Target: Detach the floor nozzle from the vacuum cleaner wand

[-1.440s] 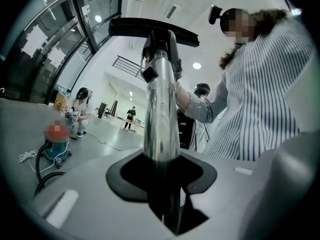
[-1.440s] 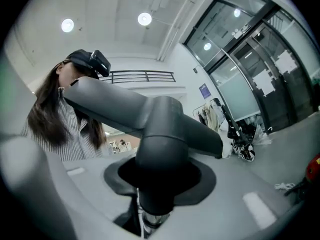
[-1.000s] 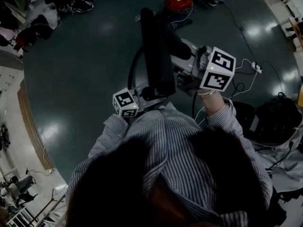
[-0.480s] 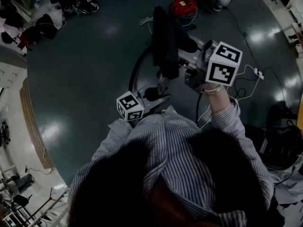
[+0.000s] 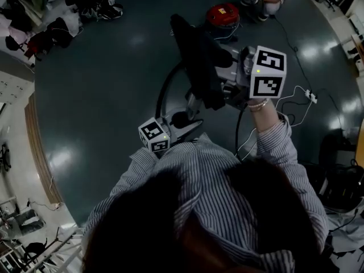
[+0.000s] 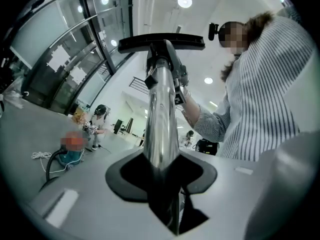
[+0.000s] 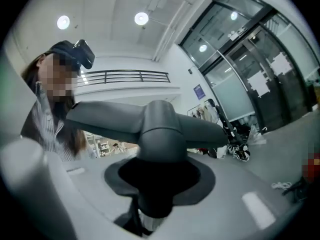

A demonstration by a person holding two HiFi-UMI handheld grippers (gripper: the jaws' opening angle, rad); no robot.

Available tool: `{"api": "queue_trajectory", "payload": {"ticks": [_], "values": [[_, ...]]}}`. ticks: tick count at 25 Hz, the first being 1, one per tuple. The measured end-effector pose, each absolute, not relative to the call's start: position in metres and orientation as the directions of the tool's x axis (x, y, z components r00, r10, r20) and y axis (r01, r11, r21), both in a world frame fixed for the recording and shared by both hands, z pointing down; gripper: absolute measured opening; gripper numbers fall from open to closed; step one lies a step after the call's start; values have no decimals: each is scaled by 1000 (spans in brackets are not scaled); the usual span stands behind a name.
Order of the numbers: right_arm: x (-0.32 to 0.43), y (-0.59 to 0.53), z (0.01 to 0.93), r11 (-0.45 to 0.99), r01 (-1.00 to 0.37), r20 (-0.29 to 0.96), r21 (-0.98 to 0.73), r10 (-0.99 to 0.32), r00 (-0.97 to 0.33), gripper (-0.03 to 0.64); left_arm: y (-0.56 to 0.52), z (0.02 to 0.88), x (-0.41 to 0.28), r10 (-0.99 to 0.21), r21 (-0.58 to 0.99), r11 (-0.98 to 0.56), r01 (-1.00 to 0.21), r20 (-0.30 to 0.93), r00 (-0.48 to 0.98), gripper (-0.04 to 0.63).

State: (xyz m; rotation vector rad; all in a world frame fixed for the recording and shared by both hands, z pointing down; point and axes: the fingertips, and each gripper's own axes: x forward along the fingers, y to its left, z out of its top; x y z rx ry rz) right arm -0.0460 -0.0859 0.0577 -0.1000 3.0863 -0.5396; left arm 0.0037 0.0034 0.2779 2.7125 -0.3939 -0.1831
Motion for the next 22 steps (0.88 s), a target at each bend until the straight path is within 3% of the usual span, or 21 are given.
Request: {"api": "queue_trajectory", "payload": {"ticks": [3, 5, 6, 9, 12, 14, 22], "values": [[-50, -80, 54, 950, 25, -2, -312, 26, -1000, 137, 4, 274, 2, -280, 402, -887, -225, -82, 957, 143], [-43, -71, 33, 962, 157, -65, -224, 146, -987, 137, 20, 270, 3, -193, 399, -906, -142, -92, 977, 143], [-34, -76, 16, 968, 163, -111, -189, 144, -983, 135, 31, 271, 4, -150, 390, -915, -107, -83, 985, 146], [-5, -109, -27, 985, 52, -205, -163, 18, -979, 135, 32, 283, -7, -201, 377, -911, -169, -48, 978, 149], [-2, -121, -11, 981, -145, -161, -130, -166, -973, 135, -1, 277, -26, -343, 403, -867, -293, -56, 938, 146], [-3, -127, 16, 951, -249, -145, -182, -276, -950, 135, -16, 267, -32, -377, 389, -860, -330, -49, 925, 140], [8, -116, 115, 817, -369, -117, -443, -461, -880, 137, -37, 274, -35, -495, 293, -808, -511, 134, 859, 132]]}}
